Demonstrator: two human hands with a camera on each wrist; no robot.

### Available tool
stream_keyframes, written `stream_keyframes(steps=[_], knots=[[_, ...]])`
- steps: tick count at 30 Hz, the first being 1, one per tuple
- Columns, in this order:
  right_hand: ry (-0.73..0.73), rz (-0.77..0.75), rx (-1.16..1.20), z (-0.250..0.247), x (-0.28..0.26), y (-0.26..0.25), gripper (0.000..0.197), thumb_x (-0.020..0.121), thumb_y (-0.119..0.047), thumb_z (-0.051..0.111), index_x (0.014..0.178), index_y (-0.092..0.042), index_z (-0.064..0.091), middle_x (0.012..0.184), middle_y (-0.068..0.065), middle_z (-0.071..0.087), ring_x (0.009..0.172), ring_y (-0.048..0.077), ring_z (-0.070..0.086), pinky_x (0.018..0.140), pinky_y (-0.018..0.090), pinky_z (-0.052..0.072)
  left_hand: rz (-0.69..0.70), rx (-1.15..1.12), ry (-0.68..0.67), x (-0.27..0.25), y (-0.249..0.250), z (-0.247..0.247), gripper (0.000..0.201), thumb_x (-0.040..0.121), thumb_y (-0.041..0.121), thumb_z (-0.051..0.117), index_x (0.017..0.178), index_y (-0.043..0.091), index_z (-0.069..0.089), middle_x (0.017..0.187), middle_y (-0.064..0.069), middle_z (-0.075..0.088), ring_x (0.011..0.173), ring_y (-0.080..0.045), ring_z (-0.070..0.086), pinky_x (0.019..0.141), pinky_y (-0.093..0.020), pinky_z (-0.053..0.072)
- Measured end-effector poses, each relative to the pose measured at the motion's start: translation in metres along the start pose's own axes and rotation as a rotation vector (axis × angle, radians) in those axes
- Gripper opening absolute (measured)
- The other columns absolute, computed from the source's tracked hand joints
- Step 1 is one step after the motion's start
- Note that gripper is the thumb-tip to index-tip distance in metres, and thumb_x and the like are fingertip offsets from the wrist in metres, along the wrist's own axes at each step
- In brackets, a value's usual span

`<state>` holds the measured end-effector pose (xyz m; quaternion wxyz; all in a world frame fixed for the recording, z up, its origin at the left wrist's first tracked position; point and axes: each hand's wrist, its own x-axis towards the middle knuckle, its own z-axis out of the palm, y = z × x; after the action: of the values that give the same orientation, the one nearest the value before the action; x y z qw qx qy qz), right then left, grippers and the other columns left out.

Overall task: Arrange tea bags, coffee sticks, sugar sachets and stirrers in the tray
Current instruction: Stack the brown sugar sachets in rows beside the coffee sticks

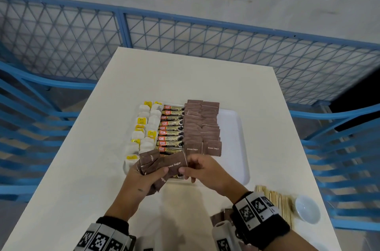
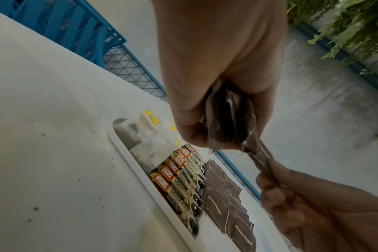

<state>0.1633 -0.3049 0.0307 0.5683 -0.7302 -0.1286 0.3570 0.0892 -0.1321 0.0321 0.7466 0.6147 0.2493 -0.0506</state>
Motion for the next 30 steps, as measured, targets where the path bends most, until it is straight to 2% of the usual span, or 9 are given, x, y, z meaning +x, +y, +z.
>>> stream_keyframes(steps=[5, 8, 11, 13, 17, 21, 25, 28, 30], knots=[[0.118, 0.054, 0.134, -0.01, 0.004, 0.014, 0.004, 0.087, -0.004, 0.061, 0.09, -0.003, 0.062, 0.072, 0.003, 0.063, 0.064, 0.011, 0.059, 0.065, 0.019, 0.051, -0.051, -0.098, 0.041, 0.001, -0.004, -0.006, 0.018, 0.081, -0.001, 0.066, 0.098, 0.005, 0.066, 0.075, -0.01, 0.066, 0.072, -0.02, 0.062, 0.048, -0.022, 0.048], [0.289, 0.115, 0.11, -0.027, 0.008, 0.033, 0.005, 0.086, -0.003, 0.061, 0.087, -0.007, 0.058, 0.075, 0.005, 0.061, 0.063, 0.013, 0.058, 0.059, 0.018, 0.05, -0.069, -0.132, 0.022, 0.003, -0.005, -0.009, 0.019, 0.081, 0.002, 0.067, 0.099, 0.005, 0.064, 0.079, -0.011, 0.066, 0.083, -0.026, 0.064, 0.051, -0.024, 0.05], [0.465, 0.187, 0.02, -0.05, 0.011, 0.055, 0.015, 0.084, -0.005, 0.065, 0.08, -0.015, 0.055, 0.072, 0.004, 0.061, 0.061, 0.014, 0.054, 0.054, 0.021, 0.042, -0.075, -0.116, -0.009, 0.003, -0.003, -0.01, 0.015, 0.081, 0.003, 0.067, 0.094, 0.009, 0.062, 0.075, -0.009, 0.064, 0.066, -0.014, 0.065, 0.048, -0.023, 0.049], [0.536, 0.238, -0.057, -0.065, 0.014, 0.067, 0.017, 0.082, -0.008, 0.068, 0.076, -0.018, 0.055, 0.067, 0.003, 0.061, 0.061, 0.016, 0.054, 0.057, 0.023, 0.04, -0.081, -0.101, -0.036, 0.004, -0.004, -0.01, 0.013, 0.081, 0.003, 0.067, 0.087, 0.011, 0.058, 0.066, -0.006, 0.057, 0.055, -0.012, 0.058, 0.044, -0.022, 0.045], [0.585, 0.274, -0.116, -0.078, 0.021, 0.076, 0.02, 0.08, -0.007, 0.069, 0.071, -0.016, 0.053, 0.062, 0.0, 0.054, 0.062, 0.018, 0.051, 0.063, 0.026, 0.042, -0.083, -0.069, -0.037, 0.006, -0.006, -0.01, 0.018, 0.08, 0.003, 0.069, 0.094, 0.007, 0.059, 0.071, -0.01, 0.054, 0.062, -0.017, 0.053, 0.047, -0.024, 0.046], [0.663, 0.246, -0.254, -0.076, 0.027, 0.072, 0.031, 0.078, -0.011, 0.07, 0.063, -0.019, 0.044, 0.059, -0.006, 0.043, 0.056, 0.009, 0.041, 0.048, 0.008, 0.035, -0.092, -0.059, -0.043, 0.007, -0.006, -0.009, 0.025, 0.07, 0.008, 0.078, 0.087, 0.011, 0.06, 0.063, -0.002, 0.058, 0.055, -0.012, 0.055, 0.045, -0.023, 0.045], [0.666, 0.257, -0.279, -0.072, 0.033, 0.072, 0.021, 0.078, -0.015, 0.07, 0.076, -0.015, 0.049, 0.062, -0.005, 0.049, 0.058, 0.008, 0.046, 0.049, 0.012, 0.036, -0.081, -0.059, 0.009, 0.007, -0.007, -0.01, 0.02, 0.08, 0.003, 0.068, 0.099, 0.008, 0.062, 0.078, -0.01, 0.061, 0.074, -0.022, 0.06, 0.052, -0.027, 0.051], [0.672, 0.262, -0.309, -0.07, 0.035, 0.073, 0.025, 0.077, -0.016, 0.07, 0.085, -0.012, 0.047, 0.066, -0.002, 0.051, 0.063, 0.013, 0.049, 0.052, 0.015, 0.034, -0.092, -0.046, 0.003, 0.006, -0.006, -0.008, 0.012, 0.081, 0.004, 0.068, 0.09, 0.01, 0.062, 0.07, -0.009, 0.059, 0.062, -0.017, 0.059, 0.051, -0.026, 0.049], [0.679, 0.26, -0.337, -0.069, 0.034, 0.074, 0.032, 0.076, -0.018, 0.07, 0.092, -0.011, 0.044, 0.079, 0.005, 0.054, 0.068, 0.017, 0.05, 0.053, 0.017, 0.034, -0.095, -0.037, -0.005, 0.006, -0.006, -0.007, 0.01, 0.081, 0.005, 0.067, 0.086, 0.01, 0.06, 0.064, -0.009, 0.055, 0.054, -0.014, 0.055, 0.048, -0.024, 0.048]])
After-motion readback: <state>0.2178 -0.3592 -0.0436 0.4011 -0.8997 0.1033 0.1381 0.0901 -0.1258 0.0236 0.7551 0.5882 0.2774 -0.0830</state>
